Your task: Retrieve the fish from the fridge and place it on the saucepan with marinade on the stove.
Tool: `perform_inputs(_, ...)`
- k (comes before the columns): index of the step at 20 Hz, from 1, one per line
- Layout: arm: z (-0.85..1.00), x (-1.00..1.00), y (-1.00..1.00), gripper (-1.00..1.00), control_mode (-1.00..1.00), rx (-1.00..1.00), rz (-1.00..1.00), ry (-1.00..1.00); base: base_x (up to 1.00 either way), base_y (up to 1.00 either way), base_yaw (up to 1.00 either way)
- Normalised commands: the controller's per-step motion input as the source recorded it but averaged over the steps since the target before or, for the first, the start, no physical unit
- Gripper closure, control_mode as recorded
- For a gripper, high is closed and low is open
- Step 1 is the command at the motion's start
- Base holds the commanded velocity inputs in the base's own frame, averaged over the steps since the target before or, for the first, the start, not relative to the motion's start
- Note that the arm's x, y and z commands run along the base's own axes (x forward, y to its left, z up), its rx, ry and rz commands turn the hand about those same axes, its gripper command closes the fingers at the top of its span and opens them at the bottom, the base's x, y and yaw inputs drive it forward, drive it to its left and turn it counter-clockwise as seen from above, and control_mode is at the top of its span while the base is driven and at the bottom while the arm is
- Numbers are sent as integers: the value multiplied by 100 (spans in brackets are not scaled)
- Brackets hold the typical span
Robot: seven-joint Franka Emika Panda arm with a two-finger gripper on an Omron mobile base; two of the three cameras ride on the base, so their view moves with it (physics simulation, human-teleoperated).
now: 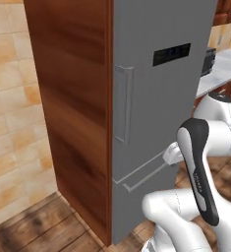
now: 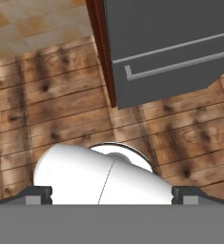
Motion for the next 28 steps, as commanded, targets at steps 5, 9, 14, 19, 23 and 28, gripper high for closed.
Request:
perform_inputs(5, 0, 0, 0, -100, 100, 0, 0, 0, -19, 12, -6)
perform_inputs(9, 0, 0, 0, -100, 100, 0, 0, 0, -7, 29, -3)
perform_inputs(14, 0, 0, 0, -100, 100, 0, 0, 0, -6, 38, -3)
perform_inputs(19, 0, 0, 0, -100, 100, 0, 0, 0, -13, 25, -4)
perform_inputs(23, 0, 0, 0, -100, 100, 0, 0, 0, -4, 12, -3)
perform_inputs(28, -3, 0, 0, -100, -100, 0, -1, -3, 0, 0, 0)
